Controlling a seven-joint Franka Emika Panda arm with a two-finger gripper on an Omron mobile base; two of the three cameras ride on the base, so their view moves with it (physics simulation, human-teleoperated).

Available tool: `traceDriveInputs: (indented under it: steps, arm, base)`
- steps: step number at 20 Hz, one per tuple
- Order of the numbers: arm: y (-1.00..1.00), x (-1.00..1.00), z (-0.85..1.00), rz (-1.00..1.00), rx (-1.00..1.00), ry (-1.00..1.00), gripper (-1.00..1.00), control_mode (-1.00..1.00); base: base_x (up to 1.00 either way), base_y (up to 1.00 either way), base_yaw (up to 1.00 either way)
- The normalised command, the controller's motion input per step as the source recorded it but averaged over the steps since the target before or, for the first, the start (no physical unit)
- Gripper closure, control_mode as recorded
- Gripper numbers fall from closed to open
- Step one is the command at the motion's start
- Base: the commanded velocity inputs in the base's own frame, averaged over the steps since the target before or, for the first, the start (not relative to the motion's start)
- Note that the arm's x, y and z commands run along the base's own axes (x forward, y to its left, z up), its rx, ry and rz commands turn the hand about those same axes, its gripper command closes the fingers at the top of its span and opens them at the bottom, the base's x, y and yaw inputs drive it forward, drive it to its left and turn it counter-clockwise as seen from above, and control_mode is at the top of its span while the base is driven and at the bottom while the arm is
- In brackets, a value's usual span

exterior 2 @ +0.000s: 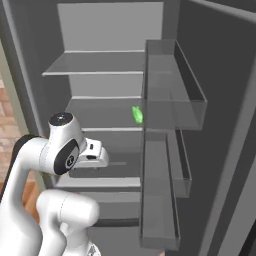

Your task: Place one corn and one chicken drumstick in each tupperware on the nearby counter, to pack two identical lunches.

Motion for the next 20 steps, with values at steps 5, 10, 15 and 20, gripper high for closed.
traceDriveInputs:
  steps: [5, 10, 15, 20]
  arm:
    - [0.00, 0.00, 0.00, 0.00, 0.00, 0.00, -1.00, 1.00]
    - [0.00, 0.00, 0.00, 0.00, 0.00, 0.00, -1.00, 1.00]
    - [0.00, 0.00, 0.00, 0.00, 0.00, 0.00, -1.00, -1.00]
    - [-0.01, 0.03, 0.05, -0.01, 0.00, -0.14, -1.00, -1.00]
  base:
    - [0.52, -0.22, -0.07]
    - [0.51, -0.12, -0.06]
    - [0.13, 0.00, 0.00]
    - [0.00, 0.00, 0.00]
